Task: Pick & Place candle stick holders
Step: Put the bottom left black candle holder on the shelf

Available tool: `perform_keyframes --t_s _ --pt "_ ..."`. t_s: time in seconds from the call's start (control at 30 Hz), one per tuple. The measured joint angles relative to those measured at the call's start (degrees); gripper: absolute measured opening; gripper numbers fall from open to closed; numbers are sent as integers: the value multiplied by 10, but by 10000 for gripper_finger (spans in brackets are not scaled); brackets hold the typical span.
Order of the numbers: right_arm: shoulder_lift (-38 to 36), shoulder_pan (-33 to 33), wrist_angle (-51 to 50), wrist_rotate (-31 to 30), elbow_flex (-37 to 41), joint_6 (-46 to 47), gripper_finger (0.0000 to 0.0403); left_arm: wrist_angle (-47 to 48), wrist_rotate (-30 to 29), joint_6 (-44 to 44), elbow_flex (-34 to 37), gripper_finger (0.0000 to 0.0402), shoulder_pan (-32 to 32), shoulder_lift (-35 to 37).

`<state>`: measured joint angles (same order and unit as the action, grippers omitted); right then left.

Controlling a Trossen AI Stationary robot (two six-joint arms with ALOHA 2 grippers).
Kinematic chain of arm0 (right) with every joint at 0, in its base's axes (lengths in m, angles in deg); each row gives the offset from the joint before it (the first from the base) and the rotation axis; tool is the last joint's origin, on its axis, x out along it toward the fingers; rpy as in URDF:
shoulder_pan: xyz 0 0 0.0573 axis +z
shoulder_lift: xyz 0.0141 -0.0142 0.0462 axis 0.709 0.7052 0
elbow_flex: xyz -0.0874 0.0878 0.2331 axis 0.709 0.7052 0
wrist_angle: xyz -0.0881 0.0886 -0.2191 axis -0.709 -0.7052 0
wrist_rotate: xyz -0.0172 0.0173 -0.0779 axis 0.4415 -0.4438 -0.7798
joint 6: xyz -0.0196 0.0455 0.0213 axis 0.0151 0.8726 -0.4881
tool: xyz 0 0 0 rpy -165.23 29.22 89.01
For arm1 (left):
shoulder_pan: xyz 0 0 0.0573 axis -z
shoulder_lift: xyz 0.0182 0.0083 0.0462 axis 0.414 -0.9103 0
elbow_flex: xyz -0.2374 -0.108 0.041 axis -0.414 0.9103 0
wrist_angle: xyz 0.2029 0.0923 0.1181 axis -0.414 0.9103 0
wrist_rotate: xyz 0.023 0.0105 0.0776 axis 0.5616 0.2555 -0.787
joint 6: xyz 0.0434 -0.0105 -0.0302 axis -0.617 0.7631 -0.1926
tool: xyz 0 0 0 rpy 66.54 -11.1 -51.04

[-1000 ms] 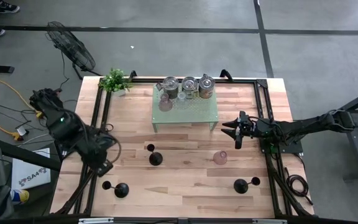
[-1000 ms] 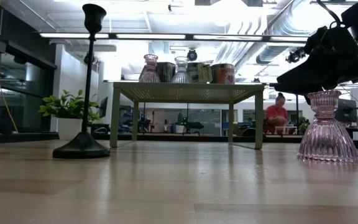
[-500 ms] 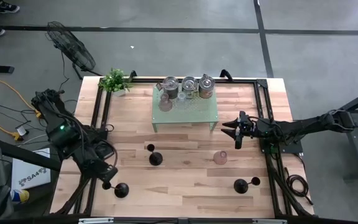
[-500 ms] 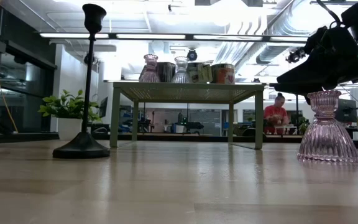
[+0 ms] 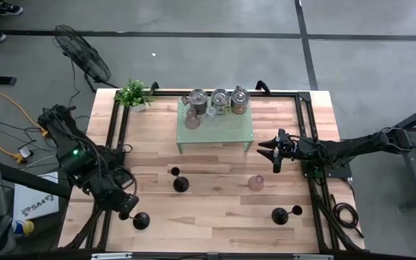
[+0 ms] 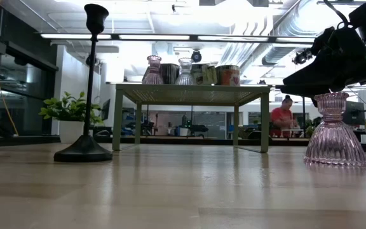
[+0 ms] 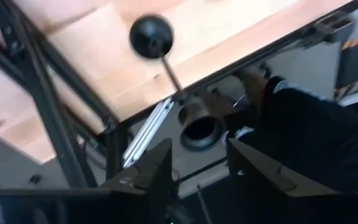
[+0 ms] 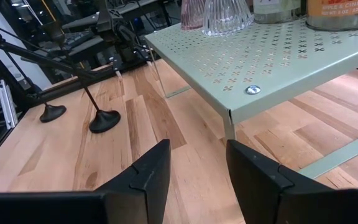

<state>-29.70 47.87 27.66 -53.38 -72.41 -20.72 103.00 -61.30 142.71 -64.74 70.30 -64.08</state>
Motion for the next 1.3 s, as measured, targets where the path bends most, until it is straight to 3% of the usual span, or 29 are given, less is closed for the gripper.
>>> perform_keyframes --t_s 0.7,0.93,1.3 --pt "0 0 0 0 0 0 148 16 29 10 0 166 28 -56" --pt "0 0 0 0 0 0 148 22 -13 19 0 166 38 -57" --pt "0 0 0 0 0 0 148 29 -6 17 11 166 38 -61"
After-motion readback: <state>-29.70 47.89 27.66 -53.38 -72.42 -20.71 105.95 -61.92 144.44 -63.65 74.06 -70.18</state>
